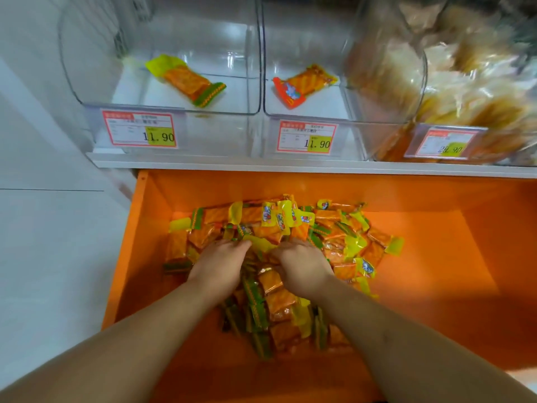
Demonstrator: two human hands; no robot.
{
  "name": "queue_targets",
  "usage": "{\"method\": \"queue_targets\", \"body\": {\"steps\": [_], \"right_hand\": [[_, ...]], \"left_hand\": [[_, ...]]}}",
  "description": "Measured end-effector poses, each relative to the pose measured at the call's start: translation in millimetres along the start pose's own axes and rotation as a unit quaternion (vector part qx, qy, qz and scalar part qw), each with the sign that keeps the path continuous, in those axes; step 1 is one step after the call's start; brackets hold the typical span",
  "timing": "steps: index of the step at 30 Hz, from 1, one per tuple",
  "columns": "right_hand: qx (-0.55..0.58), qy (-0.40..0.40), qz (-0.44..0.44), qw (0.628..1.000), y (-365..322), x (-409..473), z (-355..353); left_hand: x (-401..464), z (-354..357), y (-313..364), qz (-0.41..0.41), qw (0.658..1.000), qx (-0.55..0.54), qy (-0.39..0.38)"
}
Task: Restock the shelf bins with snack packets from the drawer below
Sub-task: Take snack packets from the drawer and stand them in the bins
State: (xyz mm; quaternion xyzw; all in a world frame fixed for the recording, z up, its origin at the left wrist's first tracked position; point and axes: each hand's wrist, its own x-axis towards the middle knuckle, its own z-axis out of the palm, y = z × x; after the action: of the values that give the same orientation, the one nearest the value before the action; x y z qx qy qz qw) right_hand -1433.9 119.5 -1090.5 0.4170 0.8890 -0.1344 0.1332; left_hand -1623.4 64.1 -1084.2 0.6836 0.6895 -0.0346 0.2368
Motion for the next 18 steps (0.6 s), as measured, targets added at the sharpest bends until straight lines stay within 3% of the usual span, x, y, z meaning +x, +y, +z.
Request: {"method": "queue_targets", "body": {"steps": [6,13,15,18], "right_hand": [[0.144,0.01,0.081,0.986,-1.0,-16.1,-50.7],[0.332,0.051,0.103,0.936,-1.9,-49.1,-149.8],[0.403,0.079,0.078,0.908,-7.6,-66.6,-184.1],[0.494,0.1,0.003,0.864,-20.5,-98.4,-224.6]], "left_hand": [[-17.3,-41.0,-2.8,-0.056,0.99,-0.113,0.07],[-43.1,-124.3,19.4,-0.06,0.977,-0.201,0.026],[-61.6,-154.2,33.7,-0.033,0.95,-0.31,0.012],[-92.6,-192.7,52.2,0.012,0.867,-0.497,0.019]]}}
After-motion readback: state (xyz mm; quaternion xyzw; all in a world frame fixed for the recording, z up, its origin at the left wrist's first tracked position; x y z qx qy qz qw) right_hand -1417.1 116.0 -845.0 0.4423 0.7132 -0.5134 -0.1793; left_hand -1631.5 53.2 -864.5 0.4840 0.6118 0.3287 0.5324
